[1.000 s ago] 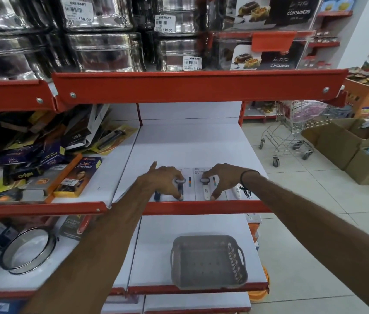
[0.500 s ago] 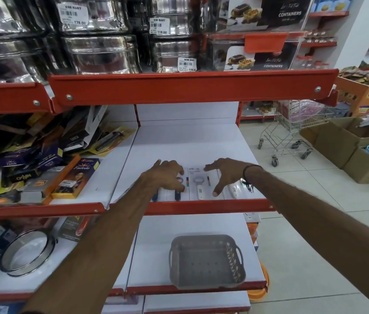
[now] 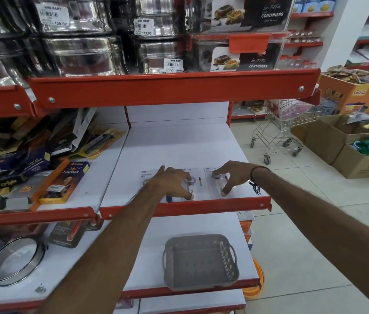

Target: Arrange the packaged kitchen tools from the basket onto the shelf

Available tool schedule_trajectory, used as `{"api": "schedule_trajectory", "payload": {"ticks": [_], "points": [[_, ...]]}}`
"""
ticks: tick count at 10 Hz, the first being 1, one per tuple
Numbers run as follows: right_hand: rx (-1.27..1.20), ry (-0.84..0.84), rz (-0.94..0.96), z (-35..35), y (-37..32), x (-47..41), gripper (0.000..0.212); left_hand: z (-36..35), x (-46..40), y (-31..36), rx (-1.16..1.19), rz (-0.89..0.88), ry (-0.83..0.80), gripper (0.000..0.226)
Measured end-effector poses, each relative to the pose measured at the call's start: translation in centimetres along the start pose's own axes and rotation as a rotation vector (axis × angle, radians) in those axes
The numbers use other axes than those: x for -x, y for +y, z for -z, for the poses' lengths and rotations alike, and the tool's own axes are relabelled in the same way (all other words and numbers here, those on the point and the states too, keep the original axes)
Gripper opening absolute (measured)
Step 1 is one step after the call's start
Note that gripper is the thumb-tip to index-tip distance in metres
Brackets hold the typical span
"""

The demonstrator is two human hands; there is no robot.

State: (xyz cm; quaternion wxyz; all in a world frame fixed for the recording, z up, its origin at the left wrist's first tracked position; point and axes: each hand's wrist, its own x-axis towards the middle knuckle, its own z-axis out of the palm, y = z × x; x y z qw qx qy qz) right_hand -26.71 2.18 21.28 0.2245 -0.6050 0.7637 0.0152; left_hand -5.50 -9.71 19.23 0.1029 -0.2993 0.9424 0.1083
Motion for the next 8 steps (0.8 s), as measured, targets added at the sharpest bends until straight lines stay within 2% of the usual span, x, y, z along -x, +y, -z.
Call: {"api": "schedule_trajectory", "payload": {"ticks": [5,6,7,8], "points": [[-0.023,-0.009,-0.005,-0.4,-1.7,-0.3,0.091,0.4,-0.2,0.8,-0.072,0.020,-0.046,0.076],[-0.056,0.043,0.007,0.0,-2.5,1.2,0.097,0.1,1.5,1.1,-0.037,0.009,0.008,0.072],[-0.148,0.136,0.038,0.8,-3.3,3.1,0.089,0.1,3.4,1.0,-0.045,-0.020,0.149,0.067],[-0.105,0.456,0.163,1.6,-4.7,6.4,0.060,0.8,6.8,0.8,-0.129,-0.087,0.505,0.057]]}}
